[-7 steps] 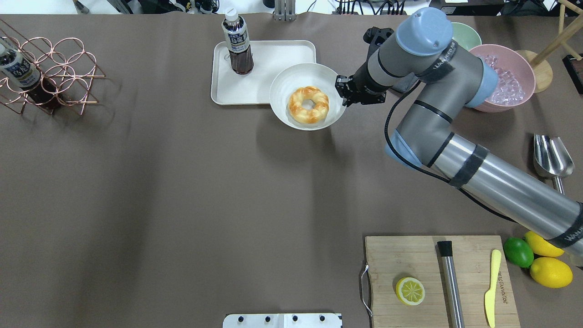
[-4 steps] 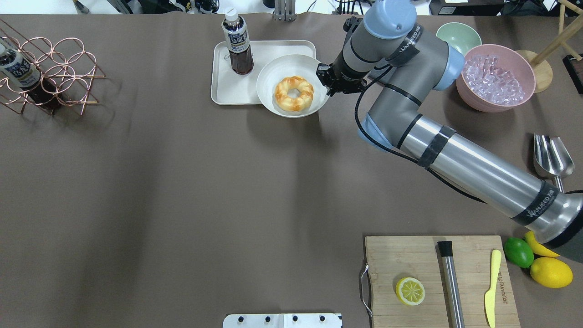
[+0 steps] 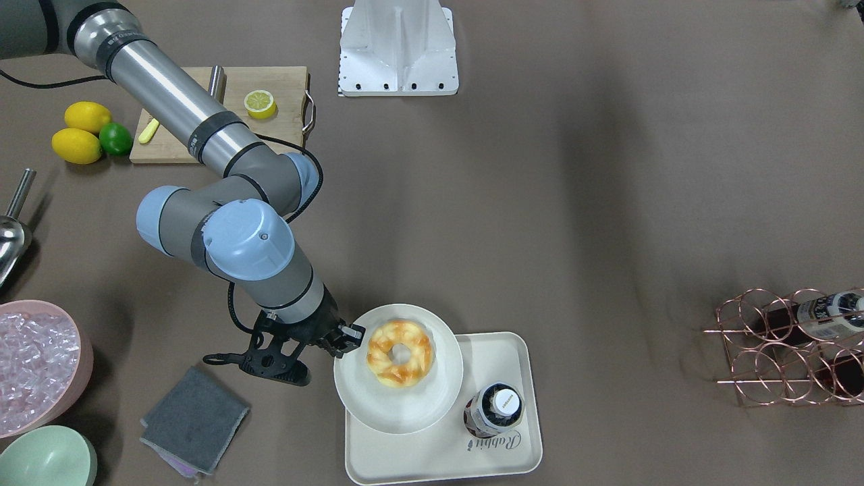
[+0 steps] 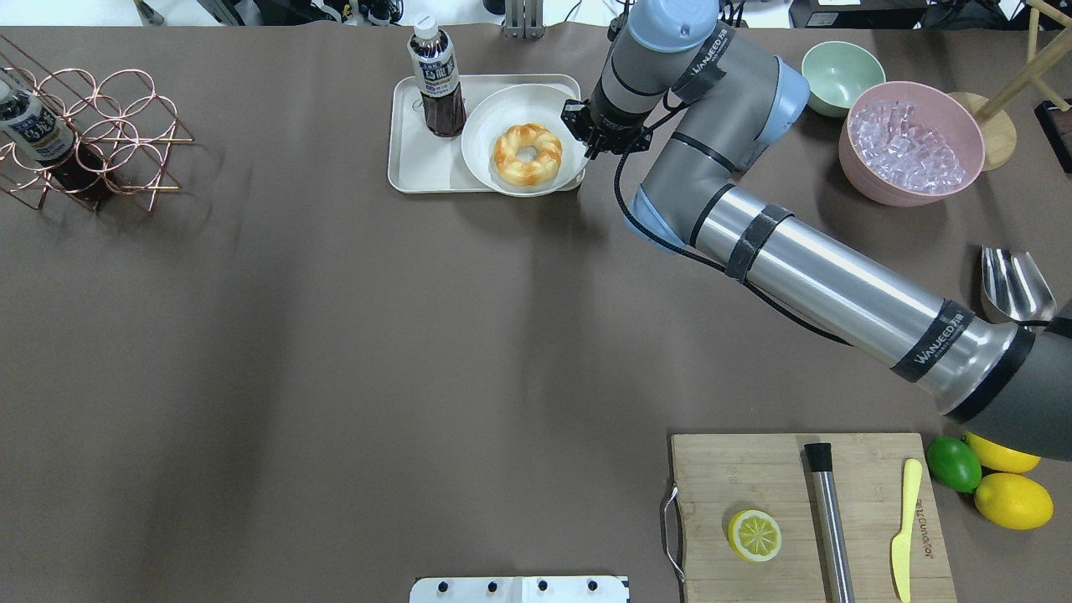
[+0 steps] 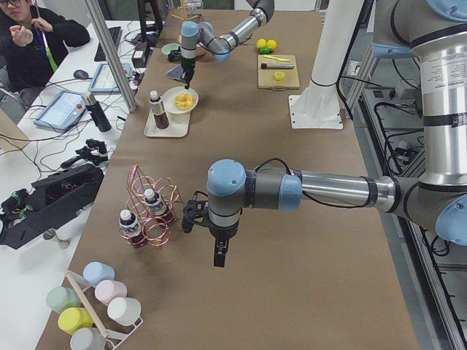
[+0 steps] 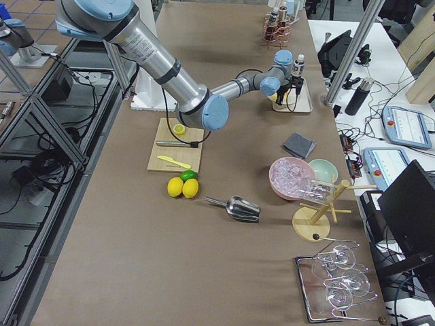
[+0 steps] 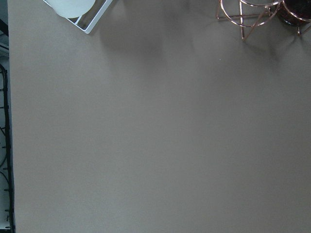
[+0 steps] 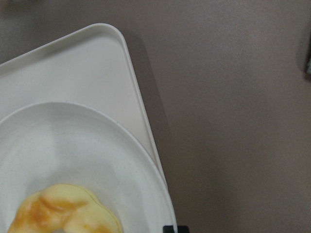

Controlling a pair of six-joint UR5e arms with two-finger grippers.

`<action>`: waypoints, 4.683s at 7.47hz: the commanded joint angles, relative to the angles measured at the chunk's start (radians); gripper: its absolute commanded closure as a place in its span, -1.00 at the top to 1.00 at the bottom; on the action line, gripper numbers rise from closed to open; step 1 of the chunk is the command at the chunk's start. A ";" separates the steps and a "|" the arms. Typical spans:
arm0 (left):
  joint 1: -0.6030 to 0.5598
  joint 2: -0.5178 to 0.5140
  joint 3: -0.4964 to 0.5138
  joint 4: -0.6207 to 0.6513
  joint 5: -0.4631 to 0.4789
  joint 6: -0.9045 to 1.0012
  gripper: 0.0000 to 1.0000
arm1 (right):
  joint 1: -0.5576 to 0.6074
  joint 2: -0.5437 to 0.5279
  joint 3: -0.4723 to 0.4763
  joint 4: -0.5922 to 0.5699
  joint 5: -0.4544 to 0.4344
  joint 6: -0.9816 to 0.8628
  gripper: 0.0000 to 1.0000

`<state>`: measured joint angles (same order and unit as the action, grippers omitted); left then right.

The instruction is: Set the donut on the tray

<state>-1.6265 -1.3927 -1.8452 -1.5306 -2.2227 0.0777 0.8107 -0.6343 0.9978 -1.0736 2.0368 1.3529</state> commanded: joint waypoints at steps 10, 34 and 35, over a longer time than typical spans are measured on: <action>0.000 -0.014 0.001 0.001 0.001 -0.003 0.96 | 0.030 0.127 -0.211 0.075 -0.053 0.000 -1.00; 0.000 -0.074 -0.012 0.058 0.000 -0.003 0.96 | 0.392 -0.858 0.837 -0.454 0.349 -0.887 1.00; 0.002 -0.074 -0.009 0.058 0.000 -0.003 0.96 | 0.433 -0.893 0.819 -0.494 0.297 -1.035 1.00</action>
<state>-1.6262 -1.4669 -1.8577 -1.4725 -2.2227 0.0745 1.1861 -1.4282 1.8135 -1.5232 2.3903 0.5503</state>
